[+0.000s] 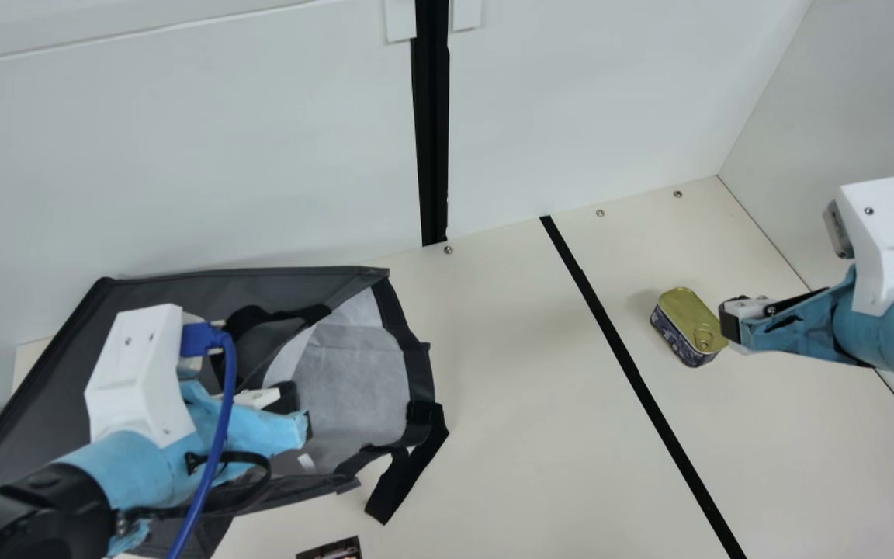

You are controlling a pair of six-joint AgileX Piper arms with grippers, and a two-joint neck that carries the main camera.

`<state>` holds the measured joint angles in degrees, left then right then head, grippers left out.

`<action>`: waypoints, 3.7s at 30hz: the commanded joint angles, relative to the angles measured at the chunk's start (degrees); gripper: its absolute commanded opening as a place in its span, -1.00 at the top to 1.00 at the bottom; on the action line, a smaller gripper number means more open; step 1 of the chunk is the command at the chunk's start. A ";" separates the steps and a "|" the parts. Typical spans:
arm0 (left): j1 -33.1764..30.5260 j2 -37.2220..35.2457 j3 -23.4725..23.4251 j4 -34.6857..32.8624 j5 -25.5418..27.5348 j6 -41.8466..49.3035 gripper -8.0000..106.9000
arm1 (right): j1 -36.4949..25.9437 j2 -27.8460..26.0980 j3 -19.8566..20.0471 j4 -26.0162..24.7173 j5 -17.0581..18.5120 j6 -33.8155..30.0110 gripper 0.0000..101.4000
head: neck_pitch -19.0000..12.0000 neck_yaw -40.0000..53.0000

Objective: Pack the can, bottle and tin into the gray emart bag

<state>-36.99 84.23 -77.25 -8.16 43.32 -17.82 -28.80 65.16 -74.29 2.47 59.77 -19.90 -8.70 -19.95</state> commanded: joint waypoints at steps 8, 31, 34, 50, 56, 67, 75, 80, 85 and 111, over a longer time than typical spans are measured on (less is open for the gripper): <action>0.00 0.00 0.00 0.00 0.00 0.00 0.68 | 0.91 3.08 0.37 -0.63 -2.35 -0.11 -0.79 | -1.30 -0.05; 0.00 0.00 0.00 0.00 0.00 0.00 0.68 | 1.82 12.11 -1.10 -1.45 -6.61 -2.15 -0.79 | -1.30 -0.05; 0.00 0.00 0.00 0.00 0.00 0.00 0.68 | 1.91 13.40 -1.39 -1.17 -6.95 -3.17 -0.79 | -1.30 -0.05; 0.00 0.00 0.00 0.00 0.00 0.00 0.68 | 0.10 20.26 -3.03 2.52 -8.55 -10.67 -0.79 | -1.30 -0.05; 0.00 0.00 0.00 0.00 0.00 0.00 0.68 | -0.59 22.57 -3.64 3.99 -8.76 -13.74 -0.79 | -1.30 -0.05; 0.00 0.00 0.00 0.00 0.00 0.00 0.68 | -1.43 26.63 -4.29 6.00 -9.19 -18.45 -0.79 | -1.30 -0.05; 0.00 0.00 0.00 0.00 0.00 0.00 0.68 | -1.71 29.11 -4.36 7.16 -9.96 -20.86 -0.79 | -1.30 -0.05; 0.00 0.00 0.00 0.00 0.00 0.00 0.68 | -1.74 30.51 -4.22 7.18 -10.77 -21.46 -0.79 | -1.30 -0.05; 0.00 0.00 0.00 0.00 0.00 0.00 0.68 | -1.61 31.72 -3.86 7.05 -11.70 -21.69 -0.79 | -1.30 -0.05; 0.00 0.00 0.00 0.00 0.00 0.00 0.68 | 0.78 38.71 -3.25 4.34 -15.73 -17.55 -0.79 | -1.30 -0.05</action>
<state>-36.99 84.23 -77.25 -8.16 43.32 -17.82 -28.01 103.64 -77.42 7.00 43.94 -37.62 -8.70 -19.95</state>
